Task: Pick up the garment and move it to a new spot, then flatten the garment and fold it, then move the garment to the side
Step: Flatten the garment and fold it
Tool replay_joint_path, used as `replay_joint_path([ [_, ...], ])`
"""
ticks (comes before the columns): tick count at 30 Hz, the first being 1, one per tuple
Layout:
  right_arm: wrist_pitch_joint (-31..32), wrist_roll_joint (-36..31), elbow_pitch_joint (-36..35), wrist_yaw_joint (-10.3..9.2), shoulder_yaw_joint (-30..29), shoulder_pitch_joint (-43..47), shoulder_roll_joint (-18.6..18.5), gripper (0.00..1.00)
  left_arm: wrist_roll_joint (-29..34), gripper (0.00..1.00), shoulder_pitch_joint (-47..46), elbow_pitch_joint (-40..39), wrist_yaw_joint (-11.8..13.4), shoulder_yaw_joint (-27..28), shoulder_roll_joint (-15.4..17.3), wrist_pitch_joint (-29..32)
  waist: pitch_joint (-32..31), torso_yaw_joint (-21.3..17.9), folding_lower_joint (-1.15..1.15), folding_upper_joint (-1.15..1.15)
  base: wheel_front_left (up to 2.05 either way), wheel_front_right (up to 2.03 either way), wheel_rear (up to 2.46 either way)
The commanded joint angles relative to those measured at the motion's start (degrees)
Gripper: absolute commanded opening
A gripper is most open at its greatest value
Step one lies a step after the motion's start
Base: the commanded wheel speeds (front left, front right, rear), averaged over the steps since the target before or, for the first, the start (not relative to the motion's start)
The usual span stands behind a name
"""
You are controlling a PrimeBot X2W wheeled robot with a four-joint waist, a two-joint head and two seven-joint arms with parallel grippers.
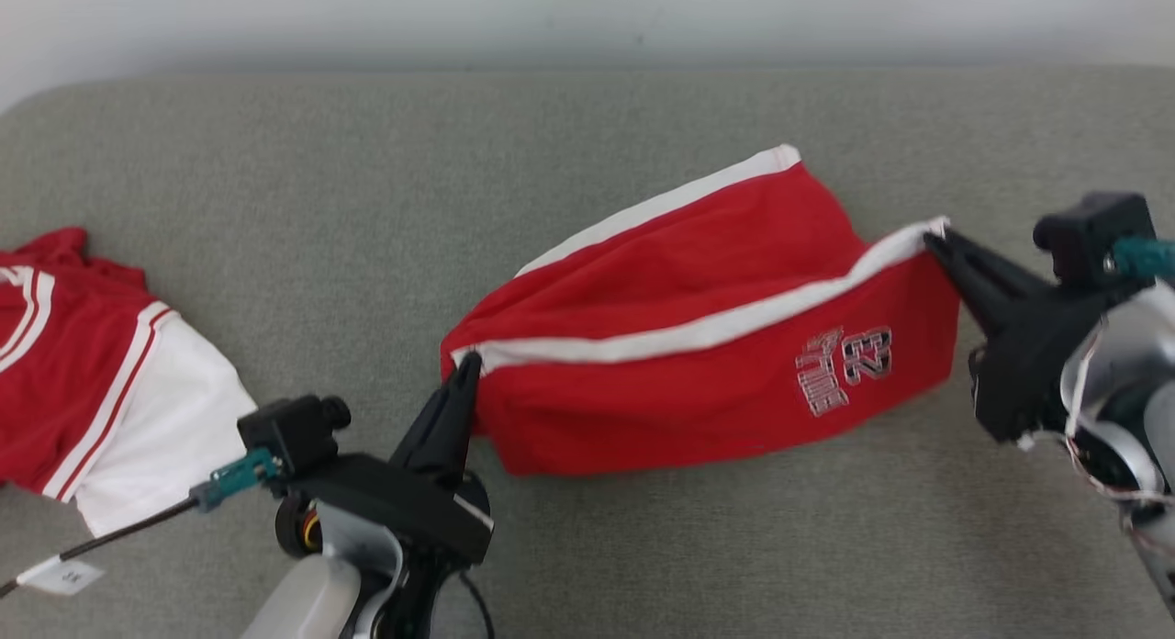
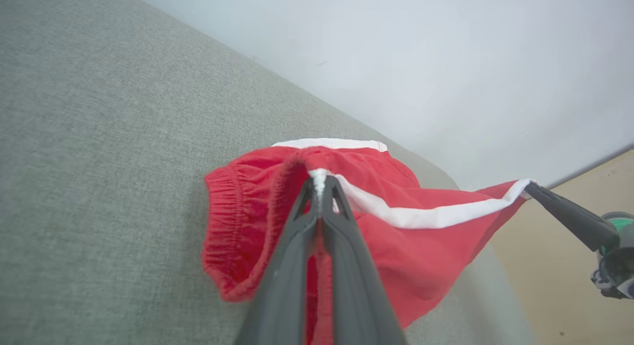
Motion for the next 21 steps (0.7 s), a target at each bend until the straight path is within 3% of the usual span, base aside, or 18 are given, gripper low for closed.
replay_joint_path([
  [1, -1.0, -0.9, 1.5, -0.13, 0.9, -2.0, -0.2, 0.00, 0.6, 0.00, -1.6, 0.8, -0.3, 0.3, -0.7, -0.8, 3.3, 2.5, -0.01, -0.01, 0.00, 0.00, 0.00],
  [9, -8.5, -5.1, 13.5, -0.13, 5.8, -15.6, 1.2, 0.00, 1.7, 0.00, -8.5, 8.1, -0.8, 1.1, -5.1, -5.3, 7.2, 4.8, -0.01, -0.01, 0.00, 0.00, 0.00],
  [21, -15.5, -7.4, 27.2, -0.13, 13.2, -29.3, 1.6, 0.00, 3.6, 0.00, -14.8, 14.0, -0.5, -0.1, -7.6, -8.1, 10.7, 6.8, -0.01, -0.01, 0.00, 0.00, 0.00],
])
